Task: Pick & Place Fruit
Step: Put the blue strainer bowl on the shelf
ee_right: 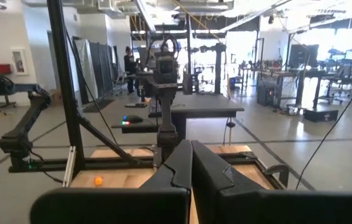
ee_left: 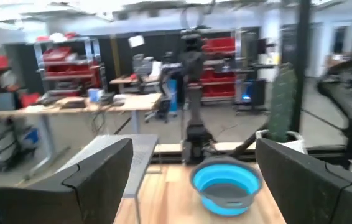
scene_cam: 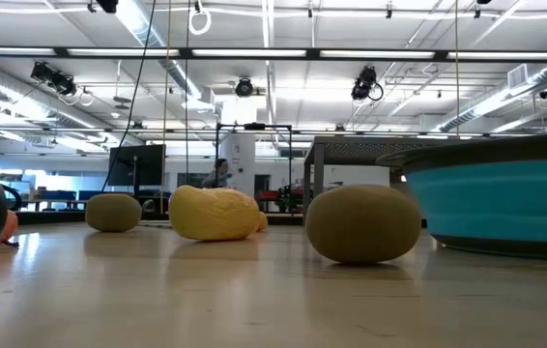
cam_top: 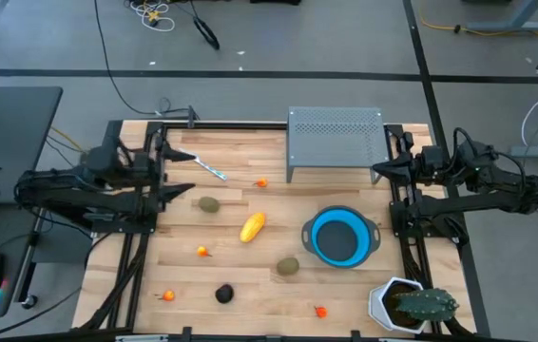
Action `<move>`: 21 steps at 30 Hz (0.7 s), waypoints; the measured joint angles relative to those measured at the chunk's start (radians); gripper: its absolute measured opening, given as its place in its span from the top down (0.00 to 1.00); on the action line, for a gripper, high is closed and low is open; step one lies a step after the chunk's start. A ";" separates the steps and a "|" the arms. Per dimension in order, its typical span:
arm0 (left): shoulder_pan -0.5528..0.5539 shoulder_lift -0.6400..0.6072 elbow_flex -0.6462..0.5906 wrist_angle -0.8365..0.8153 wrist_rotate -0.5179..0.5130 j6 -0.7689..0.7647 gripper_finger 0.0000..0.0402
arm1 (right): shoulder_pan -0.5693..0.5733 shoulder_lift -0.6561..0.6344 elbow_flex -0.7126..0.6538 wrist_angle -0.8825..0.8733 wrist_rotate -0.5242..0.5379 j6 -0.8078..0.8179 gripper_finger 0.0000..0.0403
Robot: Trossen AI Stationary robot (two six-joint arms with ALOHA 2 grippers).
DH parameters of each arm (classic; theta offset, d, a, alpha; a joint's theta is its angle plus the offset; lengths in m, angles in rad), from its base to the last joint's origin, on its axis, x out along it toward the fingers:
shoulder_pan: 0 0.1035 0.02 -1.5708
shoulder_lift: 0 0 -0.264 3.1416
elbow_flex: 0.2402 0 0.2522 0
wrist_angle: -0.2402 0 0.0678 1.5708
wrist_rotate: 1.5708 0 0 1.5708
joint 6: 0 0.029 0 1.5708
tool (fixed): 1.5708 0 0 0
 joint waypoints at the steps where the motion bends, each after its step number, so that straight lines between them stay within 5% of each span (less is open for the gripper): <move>1: 0.000 0.009 -0.018 0.039 -0.019 -0.008 0.13 | 0.000 0.012 0.000 -0.004 0.000 0.000 0.99; 9: 0.000 0.071 -0.109 0.275 -0.001 -0.043 0.13 | 0.000 0.218 0.000 -0.073 0.061 0.057 0.98; 21: 0.000 0.139 -0.109 0.223 -0.004 -0.107 0.13 | 0.000 0.465 0.000 -0.120 0.079 0.155 0.76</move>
